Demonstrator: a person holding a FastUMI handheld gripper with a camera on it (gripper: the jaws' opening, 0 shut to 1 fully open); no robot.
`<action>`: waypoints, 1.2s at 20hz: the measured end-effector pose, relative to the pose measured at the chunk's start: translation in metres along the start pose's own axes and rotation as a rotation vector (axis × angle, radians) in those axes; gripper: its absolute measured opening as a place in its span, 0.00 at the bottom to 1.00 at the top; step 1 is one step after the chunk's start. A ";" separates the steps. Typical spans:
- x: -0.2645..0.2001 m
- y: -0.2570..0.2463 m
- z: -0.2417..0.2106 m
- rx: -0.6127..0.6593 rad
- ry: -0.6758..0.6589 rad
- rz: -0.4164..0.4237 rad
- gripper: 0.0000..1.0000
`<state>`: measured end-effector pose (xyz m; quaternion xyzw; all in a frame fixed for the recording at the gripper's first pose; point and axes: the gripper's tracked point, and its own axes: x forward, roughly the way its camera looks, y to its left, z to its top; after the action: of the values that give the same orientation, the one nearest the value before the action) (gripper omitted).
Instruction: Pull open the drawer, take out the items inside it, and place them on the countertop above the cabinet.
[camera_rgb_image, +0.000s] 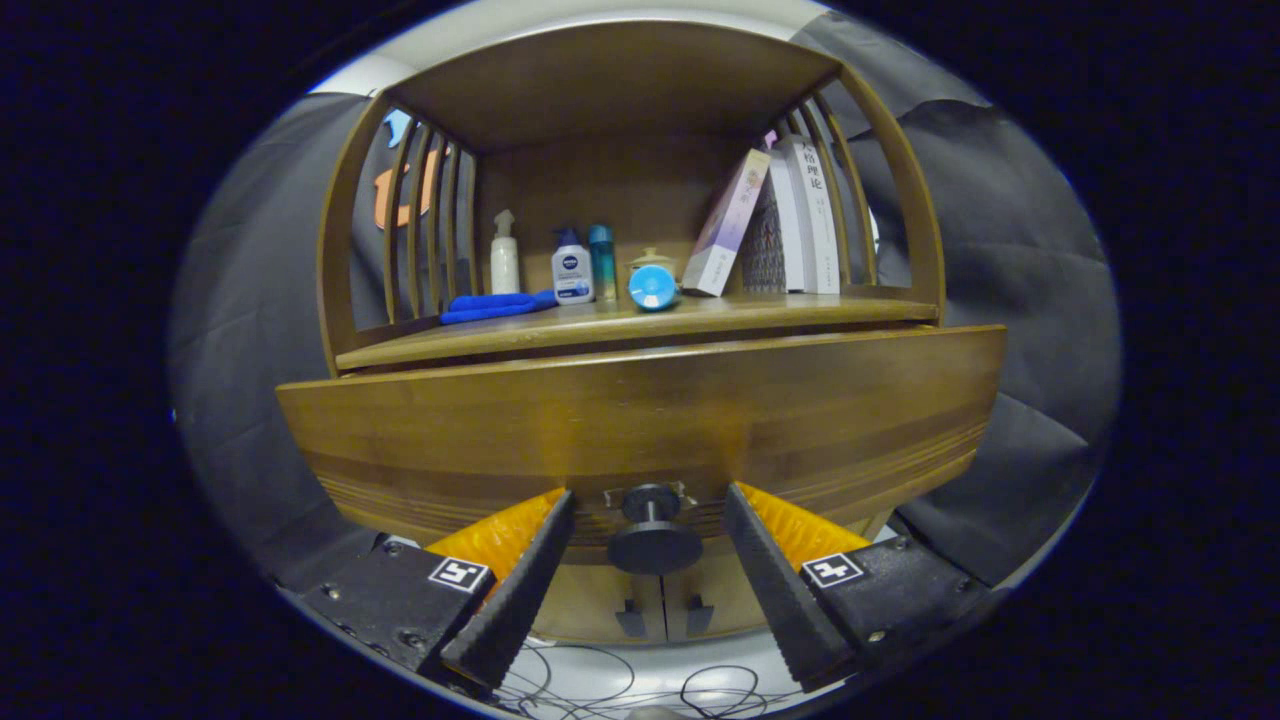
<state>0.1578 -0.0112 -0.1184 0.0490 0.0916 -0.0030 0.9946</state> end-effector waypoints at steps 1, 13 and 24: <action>0.004 0.001 0.001 0.000 0.002 -0.001 0.99; 0.044 0.004 0.007 0.000 0.024 -0.002 0.99; 0.053 0.004 0.010 0.029 0.029 0.017 0.99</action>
<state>0.2116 -0.0084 -0.1177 0.0645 0.1053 0.0049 0.9923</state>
